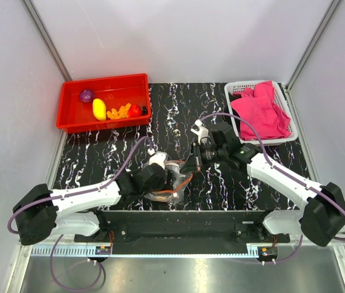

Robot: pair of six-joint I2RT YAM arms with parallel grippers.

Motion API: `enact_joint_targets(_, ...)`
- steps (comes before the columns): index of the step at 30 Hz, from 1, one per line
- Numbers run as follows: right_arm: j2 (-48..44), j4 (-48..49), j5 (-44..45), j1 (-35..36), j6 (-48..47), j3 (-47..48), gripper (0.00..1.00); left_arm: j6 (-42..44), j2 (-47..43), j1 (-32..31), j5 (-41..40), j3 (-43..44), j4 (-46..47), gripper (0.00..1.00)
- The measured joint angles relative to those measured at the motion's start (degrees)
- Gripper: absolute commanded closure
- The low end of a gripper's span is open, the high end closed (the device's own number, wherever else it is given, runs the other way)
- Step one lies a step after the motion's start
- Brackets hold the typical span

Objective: Open the zip-top bag and remove the fake food

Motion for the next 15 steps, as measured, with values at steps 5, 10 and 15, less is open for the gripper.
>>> enact_joint_targets(5,-0.39,0.0,-0.07,-0.02,0.26,-0.87,1.0,0.07,-2.91,0.04,0.57,-0.37,-0.55,0.12)
enact_joint_targets(10,-1.36,0.02,-0.15,-0.02,0.35,-0.92,1.0,0.26,-8.13,1.73,2.4,-0.35,-1.44,0.11)
enact_joint_targets(15,-1.77,0.07,-0.17,0.0,0.39,-0.92,1.0,0.15,-8.63,3.08,4.13,-0.35,-1.97,0.25)
